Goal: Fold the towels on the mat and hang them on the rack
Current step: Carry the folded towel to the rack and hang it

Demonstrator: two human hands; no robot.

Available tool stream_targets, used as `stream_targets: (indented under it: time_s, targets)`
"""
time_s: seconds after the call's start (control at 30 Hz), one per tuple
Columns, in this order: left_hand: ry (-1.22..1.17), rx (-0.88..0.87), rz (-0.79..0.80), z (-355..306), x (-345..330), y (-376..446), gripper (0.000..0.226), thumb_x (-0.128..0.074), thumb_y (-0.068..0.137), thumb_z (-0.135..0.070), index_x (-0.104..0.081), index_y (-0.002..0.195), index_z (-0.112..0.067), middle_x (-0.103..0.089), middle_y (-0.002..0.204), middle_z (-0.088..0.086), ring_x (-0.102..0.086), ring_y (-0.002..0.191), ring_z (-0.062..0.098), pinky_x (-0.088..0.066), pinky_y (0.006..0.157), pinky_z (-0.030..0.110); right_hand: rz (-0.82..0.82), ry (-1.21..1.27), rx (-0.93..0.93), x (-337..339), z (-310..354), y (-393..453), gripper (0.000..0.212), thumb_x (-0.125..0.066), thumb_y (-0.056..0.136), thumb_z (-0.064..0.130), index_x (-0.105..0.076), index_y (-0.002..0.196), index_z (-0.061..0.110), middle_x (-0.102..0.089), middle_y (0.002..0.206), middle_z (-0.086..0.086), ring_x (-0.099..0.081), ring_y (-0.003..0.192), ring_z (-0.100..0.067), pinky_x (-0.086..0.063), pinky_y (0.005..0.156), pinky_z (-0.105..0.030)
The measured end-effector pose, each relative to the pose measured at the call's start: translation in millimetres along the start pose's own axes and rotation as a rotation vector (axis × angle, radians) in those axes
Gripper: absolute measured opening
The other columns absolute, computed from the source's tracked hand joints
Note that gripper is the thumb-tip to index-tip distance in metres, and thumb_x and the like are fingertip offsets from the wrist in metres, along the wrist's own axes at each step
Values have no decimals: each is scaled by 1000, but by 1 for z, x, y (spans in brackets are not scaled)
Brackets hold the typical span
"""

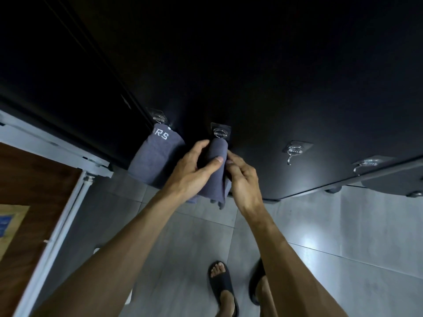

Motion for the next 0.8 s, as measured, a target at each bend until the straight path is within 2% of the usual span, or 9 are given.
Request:
stream_targets:
  time_s: [0.13, 0.23, 0.4, 0.47, 0.57, 0.63, 0.8]
  targets:
    - [-29, -15, 52, 2, -6, -7, 53, -59, 92, -36, -39, 141, -36, -55, 130, -15, -52, 114, -5, -41, 85, 9, 32, 33, -48, -1, -3, -3, 43, -46, 85, 32, -62, 125, 30, -62, 128, 3, -58, 118, -9, -46, 104, -39]
    - [-8, -20, 48, 0, -2, -4, 52, -63, 89, -37, -42, 137, -36, -56, 128, -12, -53, 115, 0, -44, 91, 17, 74, -44, -51, 2, -1, -2, 42, -46, 88, 38, -59, 127, 35, -65, 123, 7, -61, 114, -8, -49, 100, -40]
    - [208, -90, -8, -14, 11, -5, 54, -66, 86, -37, -47, 136, -29, -54, 131, -8, -50, 120, 5, -43, 96, 22, 84, -291, -12, 13, 12, -5, 46, -45, 87, 49, -53, 129, 34, -61, 122, 6, -59, 111, -11, -50, 97, -41]
    - [279, -139, -50, -24, 19, -11, 52, -65, 87, -35, -48, 136, -27, -53, 134, -6, -50, 121, 5, -45, 101, 29, 57, -412, 32, 21, 25, -8, 40, -49, 91, 41, -54, 128, 27, -59, 120, 2, -58, 109, -14, -49, 96, -42]
    - [393, -214, -103, -43, 30, -29, 48, -63, 88, -36, -52, 133, -24, -55, 128, -7, -54, 118, 6, -49, 98, 36, 49, -549, 133, 28, 56, -12, 32, -56, 92, 30, -58, 122, 22, -58, 115, 0, -59, 104, -17, -50, 92, -42]
    - [480, -241, -137, -55, 37, -44, 44, -62, 89, -37, -55, 130, -23, -56, 123, -8, -56, 113, 6, -50, 93, 36, 98, -632, 218, 26, 78, -15, 30, -58, 91, 27, -58, 120, 21, -58, 114, -1, -61, 102, -18, -52, 90, -41]
    - [652, -235, -275, -83, 51, -89, 35, -63, 88, -38, -62, 119, -23, -60, 112, -8, -60, 105, 12, -52, 84, 39, 311, -876, 411, 7, 128, -22, 42, -60, 90, 27, -55, 131, 20, -55, 123, -1, -59, 109, -20, -50, 92, -40]
Point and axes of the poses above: each hand's wrist, its own y-axis towards the middle knuckle, its own x-axis out of the back of the hand, z = x × y, the point moved 8 cm from there along y, towards the middle knuckle
